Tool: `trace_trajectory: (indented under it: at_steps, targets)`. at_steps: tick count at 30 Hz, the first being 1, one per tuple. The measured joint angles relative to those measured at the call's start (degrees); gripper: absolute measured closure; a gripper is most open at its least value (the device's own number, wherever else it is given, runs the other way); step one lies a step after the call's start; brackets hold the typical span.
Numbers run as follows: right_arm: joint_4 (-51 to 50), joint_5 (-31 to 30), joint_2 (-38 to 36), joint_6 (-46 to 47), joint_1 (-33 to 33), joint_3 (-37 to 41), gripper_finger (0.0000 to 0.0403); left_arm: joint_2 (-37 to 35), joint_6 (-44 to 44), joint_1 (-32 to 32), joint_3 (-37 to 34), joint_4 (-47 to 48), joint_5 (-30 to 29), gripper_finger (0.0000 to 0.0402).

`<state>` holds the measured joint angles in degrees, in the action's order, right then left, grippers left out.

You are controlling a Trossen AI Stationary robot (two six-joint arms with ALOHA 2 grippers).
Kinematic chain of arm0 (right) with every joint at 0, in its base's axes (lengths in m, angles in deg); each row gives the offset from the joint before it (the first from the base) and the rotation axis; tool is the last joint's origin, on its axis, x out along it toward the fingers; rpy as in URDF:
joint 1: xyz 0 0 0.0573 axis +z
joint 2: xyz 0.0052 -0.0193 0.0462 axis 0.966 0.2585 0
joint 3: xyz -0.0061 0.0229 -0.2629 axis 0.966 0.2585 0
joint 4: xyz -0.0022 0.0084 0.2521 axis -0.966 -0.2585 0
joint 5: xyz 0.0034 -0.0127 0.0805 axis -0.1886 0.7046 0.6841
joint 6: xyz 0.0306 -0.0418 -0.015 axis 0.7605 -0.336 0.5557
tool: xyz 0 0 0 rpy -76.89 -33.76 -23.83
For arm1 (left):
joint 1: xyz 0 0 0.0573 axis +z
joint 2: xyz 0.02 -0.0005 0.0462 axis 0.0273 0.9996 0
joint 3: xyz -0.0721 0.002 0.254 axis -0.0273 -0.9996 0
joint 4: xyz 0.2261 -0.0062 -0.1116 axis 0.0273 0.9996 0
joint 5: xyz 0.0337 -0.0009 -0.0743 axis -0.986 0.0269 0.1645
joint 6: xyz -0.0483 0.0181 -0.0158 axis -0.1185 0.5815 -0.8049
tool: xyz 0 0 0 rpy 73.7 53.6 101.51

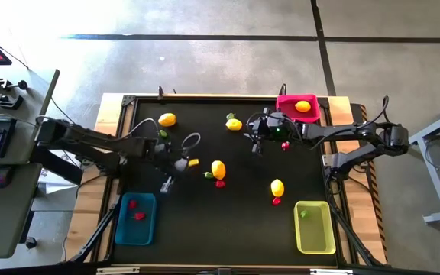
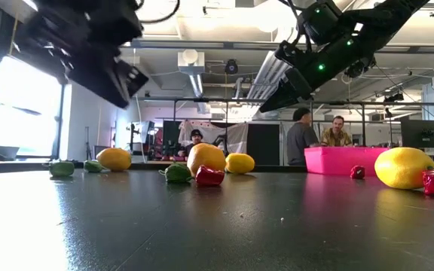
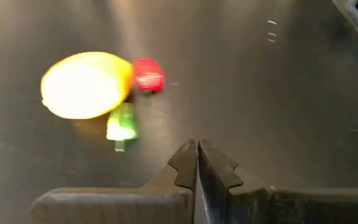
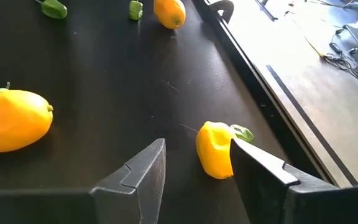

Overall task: Sort produce into baskets
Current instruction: Put the lemon into the pink bin

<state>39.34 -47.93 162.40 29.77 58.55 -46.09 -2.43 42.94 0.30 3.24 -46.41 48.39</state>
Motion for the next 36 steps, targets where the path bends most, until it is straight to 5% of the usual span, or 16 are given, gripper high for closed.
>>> trace_trajectory:
  at_steps: [11,19,24,36]
  targets:
    - [0.0,-2.0,0.0,2.1,0.0,0.0,0.0229,0.0,4.7,10.0,-8.7,-27.4,7.6,0.0401]
    - [0.1,-1.6,0.0,2.0,0.0,0.0,0.0229,0.0,8.9,18.5,-11.3,-35.6,17.3,0.0401]
    - [0.5,-0.4,0.0,2.1,0.0,0.0,0.0259,0.0,10.6,23.2,-12.6,-40.4,21.8,0.0401]
    - [3.5,1.7,0.0,0.0,0.0,0.0,0.0368,0.0,7.7,26.4,-13.4,-45.2,21.6,0.0401]
